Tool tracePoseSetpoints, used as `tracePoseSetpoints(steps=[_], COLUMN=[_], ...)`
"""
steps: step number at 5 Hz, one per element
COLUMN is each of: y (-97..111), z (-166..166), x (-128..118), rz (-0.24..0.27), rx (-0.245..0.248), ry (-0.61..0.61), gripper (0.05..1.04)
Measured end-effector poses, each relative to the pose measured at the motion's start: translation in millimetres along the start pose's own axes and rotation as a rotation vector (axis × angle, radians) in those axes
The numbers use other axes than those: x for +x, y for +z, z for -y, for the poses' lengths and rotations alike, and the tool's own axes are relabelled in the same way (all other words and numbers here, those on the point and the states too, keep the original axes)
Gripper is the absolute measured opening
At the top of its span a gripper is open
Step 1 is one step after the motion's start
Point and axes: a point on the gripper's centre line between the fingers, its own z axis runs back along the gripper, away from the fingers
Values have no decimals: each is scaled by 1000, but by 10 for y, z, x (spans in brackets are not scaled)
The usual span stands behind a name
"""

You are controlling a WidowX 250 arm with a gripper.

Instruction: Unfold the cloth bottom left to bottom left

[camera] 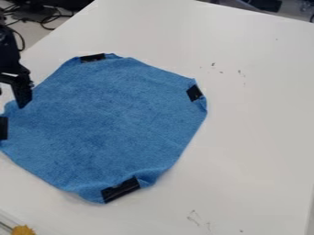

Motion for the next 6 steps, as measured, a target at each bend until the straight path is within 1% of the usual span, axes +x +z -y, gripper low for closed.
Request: tracePoseSetpoints(steps=[1,2,3,4,6], y=[29,-94,-48,-46,-51], z=[236,490,560,578,582], x=[211,382,525,519,520], rz=[55,56,28,20,19], rx=[-47,-98,-75,-73,-76], ry=[-59,-118,-115,-123,-121], gripper=[1000,1000,1000,1000,1000])
